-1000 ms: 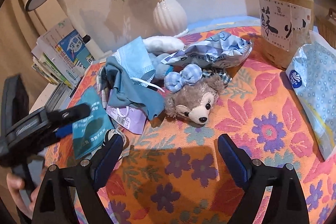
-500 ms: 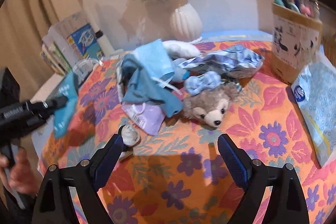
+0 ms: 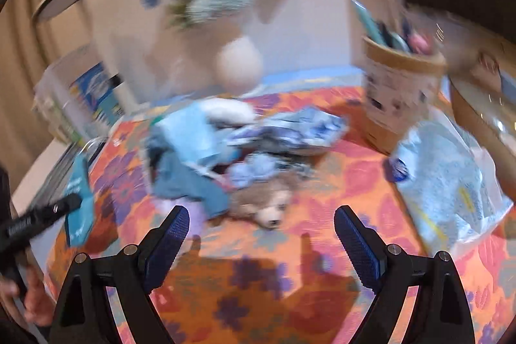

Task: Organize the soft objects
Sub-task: 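Grasp the brown plush bear by its head with the right tool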

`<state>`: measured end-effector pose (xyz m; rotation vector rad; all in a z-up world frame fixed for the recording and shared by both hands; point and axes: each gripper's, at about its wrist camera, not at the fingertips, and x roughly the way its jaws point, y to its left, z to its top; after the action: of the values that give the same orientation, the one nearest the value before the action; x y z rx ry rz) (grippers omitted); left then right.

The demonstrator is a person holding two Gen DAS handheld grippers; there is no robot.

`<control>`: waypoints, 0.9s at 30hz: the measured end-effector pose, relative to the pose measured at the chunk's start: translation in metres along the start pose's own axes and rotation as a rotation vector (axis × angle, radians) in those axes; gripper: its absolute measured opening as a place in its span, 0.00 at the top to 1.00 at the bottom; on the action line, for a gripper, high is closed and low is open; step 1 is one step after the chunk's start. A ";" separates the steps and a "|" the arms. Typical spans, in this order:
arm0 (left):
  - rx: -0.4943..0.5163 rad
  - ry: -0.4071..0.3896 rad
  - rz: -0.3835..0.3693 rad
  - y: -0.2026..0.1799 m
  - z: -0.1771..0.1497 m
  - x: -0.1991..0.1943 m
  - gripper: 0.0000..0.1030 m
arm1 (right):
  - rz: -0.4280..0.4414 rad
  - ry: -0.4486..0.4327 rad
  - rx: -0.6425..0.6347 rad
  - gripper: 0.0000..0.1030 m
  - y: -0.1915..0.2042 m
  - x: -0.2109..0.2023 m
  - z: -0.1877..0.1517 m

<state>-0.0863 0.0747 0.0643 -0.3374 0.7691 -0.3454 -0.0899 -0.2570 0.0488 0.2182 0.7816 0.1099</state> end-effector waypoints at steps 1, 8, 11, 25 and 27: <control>0.006 -0.007 0.003 -0.001 0.000 0.002 0.89 | 0.015 0.027 0.026 0.12 -0.008 0.005 0.003; 0.017 0.008 0.007 -0.005 -0.002 0.019 0.89 | 0.053 0.129 0.054 0.13 -0.008 0.044 0.011; 0.032 0.005 0.017 -0.009 -0.001 0.019 0.89 | 0.068 0.154 0.085 0.23 -0.007 0.062 0.017; 0.096 -0.011 0.001 -0.037 0.006 0.011 0.89 | 0.174 0.075 0.039 0.51 -0.005 0.032 0.013; 0.102 -0.022 -0.007 -0.044 0.007 0.007 0.89 | 0.215 0.043 0.039 0.51 -0.005 0.014 0.015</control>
<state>-0.0844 0.0342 0.0832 -0.2474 0.7262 -0.3852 -0.0693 -0.2615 0.0482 0.3374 0.8019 0.3036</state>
